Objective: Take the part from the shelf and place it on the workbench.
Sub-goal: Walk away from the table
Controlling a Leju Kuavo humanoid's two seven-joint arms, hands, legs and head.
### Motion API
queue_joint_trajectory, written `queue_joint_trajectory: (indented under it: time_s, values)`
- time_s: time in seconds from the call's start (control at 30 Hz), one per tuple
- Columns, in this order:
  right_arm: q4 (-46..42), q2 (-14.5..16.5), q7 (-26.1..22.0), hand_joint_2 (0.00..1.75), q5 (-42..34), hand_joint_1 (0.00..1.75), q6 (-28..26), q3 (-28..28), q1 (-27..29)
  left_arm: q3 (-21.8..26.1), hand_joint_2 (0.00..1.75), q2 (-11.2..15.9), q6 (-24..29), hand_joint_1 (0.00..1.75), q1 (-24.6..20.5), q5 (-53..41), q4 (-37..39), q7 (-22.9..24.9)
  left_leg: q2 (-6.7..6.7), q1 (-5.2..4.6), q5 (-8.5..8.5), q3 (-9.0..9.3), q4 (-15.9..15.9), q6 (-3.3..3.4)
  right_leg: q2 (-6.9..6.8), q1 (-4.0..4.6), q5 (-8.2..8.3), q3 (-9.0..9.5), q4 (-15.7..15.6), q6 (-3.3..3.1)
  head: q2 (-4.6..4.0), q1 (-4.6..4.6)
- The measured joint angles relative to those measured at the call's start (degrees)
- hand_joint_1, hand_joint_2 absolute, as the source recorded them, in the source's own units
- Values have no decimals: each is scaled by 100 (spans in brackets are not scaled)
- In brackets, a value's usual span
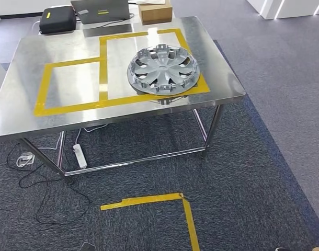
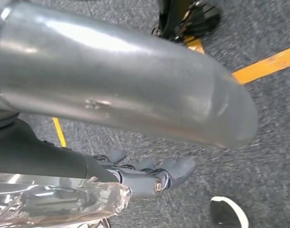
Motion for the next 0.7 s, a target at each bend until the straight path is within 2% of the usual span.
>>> queue_joint_trajectory:
  time_s: [0.03, 0.07, 0.1, 0.13, 0.17, 0.2, 0.23, 0.27, 0.3, 0.33, 0.37, 0.4, 0.47, 0.5, 0.53, 0.57, 0.63, 0.67, 0.7]
  values:
    - [-1, 1, -4, 0, 38, 0, 7, -27, 4, 10, 0, 2, 2, 0, 12, -12, 0, 0, -22, 9, -193, -42, 136, -36, -9, -11, 53, -57, 5, -50, 0, -13]
    - [-1, 1, -9, 0, 72, 0, 12, -50, 4, 20, 0, 3, 4, 0, 21, -22, 0, 0, -44, 24, -486, -102, 387, -69, -16, -19, 105, -123, 19, -90, 0, -28]
    - [-2, 1, -13, 0, 102, 0, 16, -68, 3, 29, 0, 2, 5, 0, 27, -31, 0, 0, -56, 36, -807, -172, 737, -97, -15, -14, 154, -194, 44, -117, 0, -43]
    - [-2, 1, -16, 0, 129, 0, 20, -84, 1, 39, 0, 2, 6, 0, 27, -37, 0, 0, -60, 49, -1055, -238, 1132, -116, -19, -10, 199, -267, 78, -131, 0, -50]
    - [-2, 1, -17, 0, 153, 0, 23, -101, -4, 51, 0, 1, 7, 0, 24, -44, 0, 1, -61, 58, -1175, -269, 1456, -128, -20, -7, 245, -351, 124, -131, 0, -51]
    - [-2, 1, -18, 0, 179, 0, 28, -121, -9, 62, 0, 1, 7, 0, 23, -57, 0, 1, -62, 64, -1156, -232, 1627, -132, -20, -5, 284, -441, 179, -128, 0, -51]
    - [-2, 1, -18, 0, 206, 0, 34, -143, -13, 70, 0, 0, 8, 0, 23, -69, 0, 1, -63, 69, -1039, -104, 1596, -129, -17, -5, 315, -533, 243, -124, 0, -52]
    - [-2, 1, -18, 0, 231, 0, 40, -162, -15, 75, 0, 0, 8, 0, 23, -80, 0, 1, -67, 73, -879, 124, 1342, -117, -11, -5, 336, -623, 310, -118, 0, -54]
    - [-1, 2, -17, 0, 255, 0, 49, -177, -14, 80, 0, 0, 10, 0, 20, -89, 0, 1, -82, 74, -793, 396, 964, -95, -5, -6, 349, -701, 370, -109, 0, -53]
    - [-1, 2, -16, 0, 272, 0, 56, -185, -17, 88, 0, 0, 12, 0, 16, -91, 0, 1, -103, 68, -763, 643, 578, -70, 2, -1, 365, -765, 425, -91, 0, -51]
    - [-1, 3, -16, 0, 290, 0, 65, -196, -22, 97, 0, -1, 16, 0, 11, -95, 0, 2, -122, 60, -777, 816, 284, -45, 7, 2, 392, -815, 463, -63, 0, -50]
    - [-1, 3, -16, 0, 313, 0, 77, -209, -29, 105, 0, -2, 21, 0, 7, -99, 0, 2, -138, 49, -816, 891, 125, -22, 9, 2, 428, -857, 484, -29, 0, -48]
    - [-1, 3, -16, 0, 366, 0, 102, -247, -35, 115, 0, -5, 30, 0, 3, -107, 0, 2, -134, 41, -787, 860, 45, 28, 13, 4, 507, -921, 496, 45, 0, -49]
    - [-1, 3, -17, 0, 392, 0, 114, -269, -34, 118, 0, -6, 34, 0, -3, -108, 0, 2, -119, 48, -740, 813, 18, 68, 15, 1, 474, -964, 524, 77, 0, -48]
    - [-1, 3, -18, 0, 423, 0, 126, -293, -33, 122, 0, -8, 39, 0, -11, -113, 0, 2, -104, 58, -678, 752, -7, 116, 19, -1, 344, -1031, 622, 104, 0, -40]
    - [-2, 3, -19, 0, 457, 0, 143, -315, -33, 127, 0, -11, 43, 0, -18, -121, 0, 2, -88, 67, -603, 675, -27, 163, 21, -5, 120, -1121, 824, 129, 0, -32]
    - [-2, 3, -23, 0, 541, 0, 173, -356, -45, 143, 0, -17, 48, 0, -28, -142, 0, 2, -65, 55, -461, 510, -19, 211, 23, -21, -425, -1325, 1498, 172, 0, -21]
    - [-2, 3, -31, 0, 587, 0, 186, -380, -51, 154, 0, -19, 48, 0, -29, -155, 0, 2, -50, 48, -391, 420, -13, 215, 22, -25, -578, -1384, 1834, 191, 0, -21]
    - [-2, 3, -42, 0, 633, 0, 197, -410, -57, 168, 0, -21, 49, 0, -30, -169, 0, 2, -36, 41, -320, 329, -7, 212, 22, -27, -591, -1376, 2040, 205, 0, -23]
